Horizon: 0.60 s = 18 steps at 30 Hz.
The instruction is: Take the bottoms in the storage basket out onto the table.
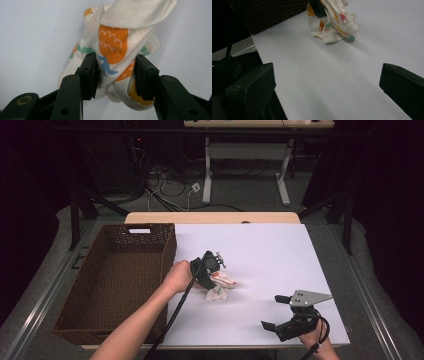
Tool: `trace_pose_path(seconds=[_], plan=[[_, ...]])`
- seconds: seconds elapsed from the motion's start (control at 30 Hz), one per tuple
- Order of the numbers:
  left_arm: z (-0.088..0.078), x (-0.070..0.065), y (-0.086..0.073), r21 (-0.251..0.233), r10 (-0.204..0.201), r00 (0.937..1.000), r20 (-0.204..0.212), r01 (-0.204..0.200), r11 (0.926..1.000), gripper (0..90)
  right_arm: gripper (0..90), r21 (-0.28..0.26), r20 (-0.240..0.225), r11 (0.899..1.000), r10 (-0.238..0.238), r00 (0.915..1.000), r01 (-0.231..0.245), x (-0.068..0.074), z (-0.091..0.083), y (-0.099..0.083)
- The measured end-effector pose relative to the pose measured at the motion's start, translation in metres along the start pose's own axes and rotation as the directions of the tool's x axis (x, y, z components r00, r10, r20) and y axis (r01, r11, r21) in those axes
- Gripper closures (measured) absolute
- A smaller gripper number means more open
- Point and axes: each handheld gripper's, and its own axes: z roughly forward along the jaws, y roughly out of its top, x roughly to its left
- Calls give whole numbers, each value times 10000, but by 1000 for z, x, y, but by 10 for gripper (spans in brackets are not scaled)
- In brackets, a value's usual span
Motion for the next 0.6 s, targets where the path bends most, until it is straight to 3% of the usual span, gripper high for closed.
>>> trace_pose_path(seconds=[0.2, 0.4, 0.6], plan=[[2, 1, -1, -30, -255, 9997, 19, 255, 9997, 497, 1, 27, -71, 10000, -26, 10000, 26, 1, 0, 1], [1, 2, -2, -37, -244, 9997, -31, 244, 9997, 458, 1, -29, -52, 10000, -55, 10000, 55, 1, 1, 1], [-1, 2, -3, -23, -421, 9991, 13, 421, 9991, 315, 1, 49, -17, 10000, -40, 10000, 40, 1, -1, 1]])
